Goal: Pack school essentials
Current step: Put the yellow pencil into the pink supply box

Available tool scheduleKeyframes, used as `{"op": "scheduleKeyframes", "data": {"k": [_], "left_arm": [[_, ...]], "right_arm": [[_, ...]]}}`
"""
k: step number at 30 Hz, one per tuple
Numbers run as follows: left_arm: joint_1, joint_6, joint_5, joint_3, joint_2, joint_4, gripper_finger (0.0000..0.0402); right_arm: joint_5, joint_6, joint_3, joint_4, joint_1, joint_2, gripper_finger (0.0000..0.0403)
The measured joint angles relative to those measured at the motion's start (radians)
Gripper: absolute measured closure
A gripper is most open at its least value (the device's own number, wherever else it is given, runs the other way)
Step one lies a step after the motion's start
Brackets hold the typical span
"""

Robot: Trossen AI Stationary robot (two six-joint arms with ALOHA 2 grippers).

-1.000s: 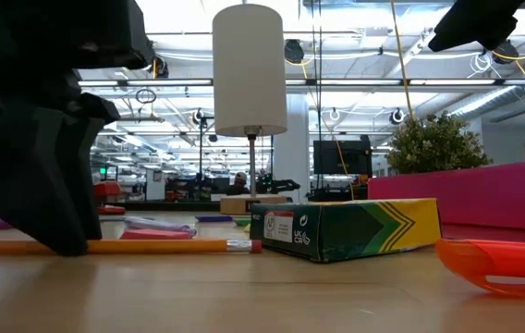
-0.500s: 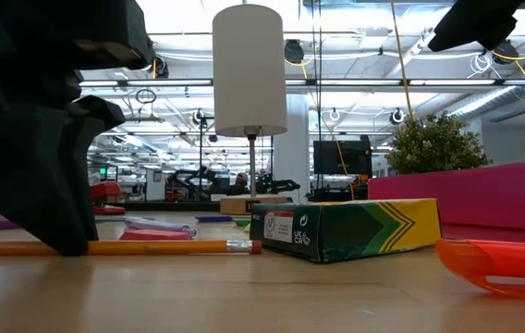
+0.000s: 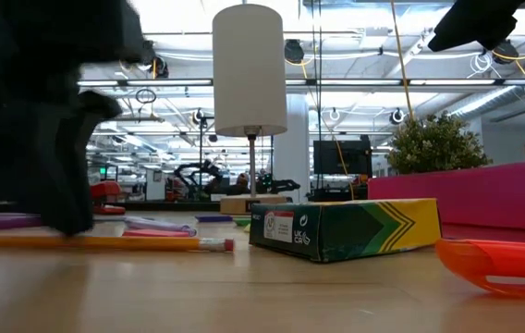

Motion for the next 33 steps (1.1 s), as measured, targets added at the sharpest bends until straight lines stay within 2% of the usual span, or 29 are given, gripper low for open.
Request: {"op": "scheduleKeyframes", "data": {"k": [8, 13, 17, 25, 29, 33], "left_arm": [[0.013, 0.079, -0.014, 0.005, -0.110, -0.036, 0.0389], [0.011, 0.110, 0.032, 0.007, -0.128, -0.054, 0.0398], [0.014, 0.138, 0.142, -0.010, -0.122, -0.104, 0.0369], [0.052, 0.176, 0.186, -0.123, -0.121, -0.086, 0.0292], [0.069, 0.164, 0.219, -0.168, -0.124, -0.029, 0.0287], [0.081, 0.138, 0.232, -0.200, -0.128, -0.006, 0.0306]], "right_arm": [[0.000, 0.000, 0.000, 0.000, 0.000, 0.000, 0.0298], [0.000, 0.002, 0.000, 0.000, 0.000, 0.000, 0.0298], [0.000, 0.003, 0.000, 0.000, 0.000, 0.000, 0.0298], [0.000, 0.002, 0.000, 0.000, 0.000, 0.000, 0.0298], [0.000, 0.000, 0.000, 0.000, 0.000, 0.000, 0.0298], [0.000, 0.000, 0.000, 0.001, 0.000, 0.000, 0.0298]]}}
